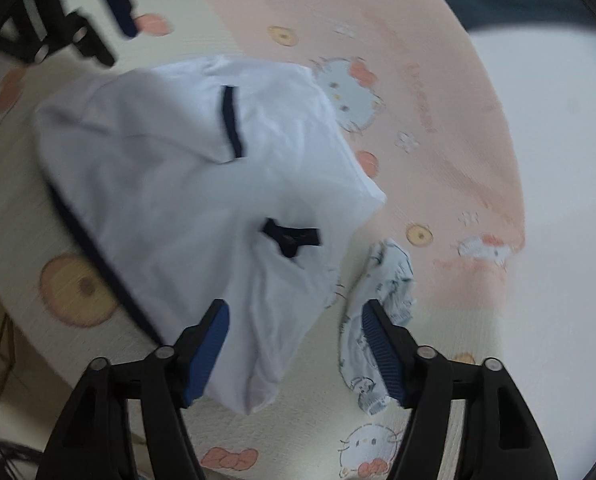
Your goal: Fold clothes
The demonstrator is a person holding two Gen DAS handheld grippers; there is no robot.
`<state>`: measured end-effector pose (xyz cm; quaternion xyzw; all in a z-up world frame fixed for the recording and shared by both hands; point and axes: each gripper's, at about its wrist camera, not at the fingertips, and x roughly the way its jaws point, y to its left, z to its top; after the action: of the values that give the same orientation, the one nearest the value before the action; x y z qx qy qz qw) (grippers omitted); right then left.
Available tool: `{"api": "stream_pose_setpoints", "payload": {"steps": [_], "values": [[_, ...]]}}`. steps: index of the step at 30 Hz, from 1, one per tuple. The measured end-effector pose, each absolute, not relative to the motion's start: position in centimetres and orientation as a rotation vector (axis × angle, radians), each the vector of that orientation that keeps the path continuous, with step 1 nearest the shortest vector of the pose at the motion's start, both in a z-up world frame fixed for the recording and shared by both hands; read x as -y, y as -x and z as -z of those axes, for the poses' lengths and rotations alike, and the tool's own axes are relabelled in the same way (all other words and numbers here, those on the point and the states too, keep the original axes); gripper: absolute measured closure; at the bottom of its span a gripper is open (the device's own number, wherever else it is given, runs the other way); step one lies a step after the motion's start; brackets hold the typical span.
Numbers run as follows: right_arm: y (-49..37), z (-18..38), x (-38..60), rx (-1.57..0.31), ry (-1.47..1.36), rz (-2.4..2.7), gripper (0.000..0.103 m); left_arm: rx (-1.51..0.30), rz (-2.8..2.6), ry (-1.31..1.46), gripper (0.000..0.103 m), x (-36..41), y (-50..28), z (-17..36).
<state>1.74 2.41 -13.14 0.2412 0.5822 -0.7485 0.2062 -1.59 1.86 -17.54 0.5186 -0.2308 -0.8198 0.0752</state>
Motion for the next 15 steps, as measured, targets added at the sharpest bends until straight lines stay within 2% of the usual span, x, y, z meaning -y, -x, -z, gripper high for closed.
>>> {"api": "stream_pose_setpoints", "payload": {"steps": [5,11,15], "values": [[-3.6,16.2,-2.2,-1.811,-0.522,1.982,0.028,0.969,2.402,-1.539,0.084,-5.2,0.6,20.1],[-4.7,17.9,-1.8,-1.858,-0.425,1.901,0.028,1.216,2.372,-1.492,0.084,-7.6,-0.4,22.0],[-5.3,19.0,-3.0,-1.906,-0.412,1.852,0.028,1.511,2.285,-1.385,0.084,-9.0,-2.2,23.5]]}}
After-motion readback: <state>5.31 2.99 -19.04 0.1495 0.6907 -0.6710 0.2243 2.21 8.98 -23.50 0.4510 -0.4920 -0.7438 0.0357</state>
